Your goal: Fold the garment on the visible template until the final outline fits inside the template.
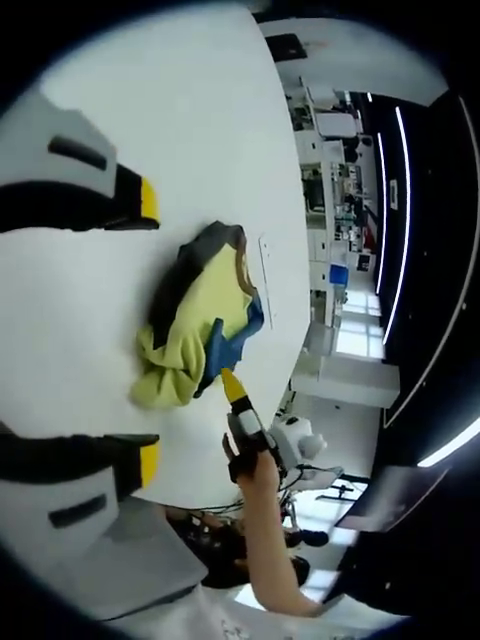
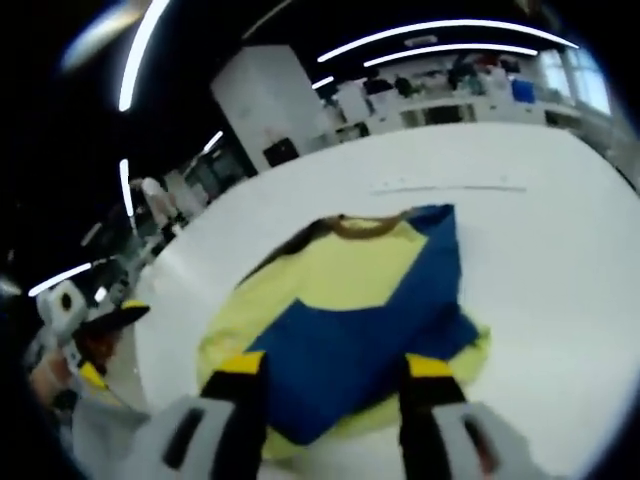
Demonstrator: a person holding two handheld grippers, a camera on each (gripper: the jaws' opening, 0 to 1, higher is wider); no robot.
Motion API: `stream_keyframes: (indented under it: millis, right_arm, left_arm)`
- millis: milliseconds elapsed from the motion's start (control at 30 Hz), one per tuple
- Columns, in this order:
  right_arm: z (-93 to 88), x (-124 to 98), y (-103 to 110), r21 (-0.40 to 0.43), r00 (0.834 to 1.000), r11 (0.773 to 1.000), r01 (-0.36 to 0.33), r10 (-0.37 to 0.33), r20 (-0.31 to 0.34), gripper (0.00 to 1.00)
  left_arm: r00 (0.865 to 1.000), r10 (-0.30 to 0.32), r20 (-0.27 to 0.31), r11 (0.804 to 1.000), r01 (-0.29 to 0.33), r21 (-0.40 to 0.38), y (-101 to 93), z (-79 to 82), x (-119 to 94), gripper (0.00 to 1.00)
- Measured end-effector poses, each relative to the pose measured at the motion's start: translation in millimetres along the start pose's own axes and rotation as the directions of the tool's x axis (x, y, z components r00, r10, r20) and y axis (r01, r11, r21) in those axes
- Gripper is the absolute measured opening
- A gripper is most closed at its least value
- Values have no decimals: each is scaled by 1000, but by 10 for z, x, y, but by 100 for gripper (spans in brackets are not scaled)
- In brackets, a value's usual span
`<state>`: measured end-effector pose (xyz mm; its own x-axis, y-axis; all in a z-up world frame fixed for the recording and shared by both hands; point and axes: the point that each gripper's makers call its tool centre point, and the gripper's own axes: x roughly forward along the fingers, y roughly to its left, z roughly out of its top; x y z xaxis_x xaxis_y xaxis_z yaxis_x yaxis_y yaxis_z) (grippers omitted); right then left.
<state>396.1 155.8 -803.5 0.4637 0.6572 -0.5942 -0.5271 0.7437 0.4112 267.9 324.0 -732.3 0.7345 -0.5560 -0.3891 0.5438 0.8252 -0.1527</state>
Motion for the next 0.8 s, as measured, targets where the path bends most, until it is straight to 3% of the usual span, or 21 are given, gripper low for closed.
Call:
stream_keyframes:
  millis: [167, 300, 500, 800]
  right_arm:
    - [-46, 9, -13, 18, 1000, 1000, 7, -6, -10, 41]
    - [-96, 32, -61, 28, 1000, 999, 20, -20, -22, 40]
    - [-71, 39, -182, 69, 999, 996, 48, -49, 10, 20]
    - [-46, 59, -229, 68, 998, 996, 61, -62, 12, 5]
  left_arm:
    - [1000, 2, -1, 1000, -2, -4, -3, -7, -12, 81]
    - [1000, 3, 0, 1000, -3, -8, 1, -20, -16, 81]
    - [1000, 3, 2, 1000, -2, -16, -11, -30, -17, 80]
    - [1000, 4, 3, 1000, -4, -21, -17, -37, -11, 79]
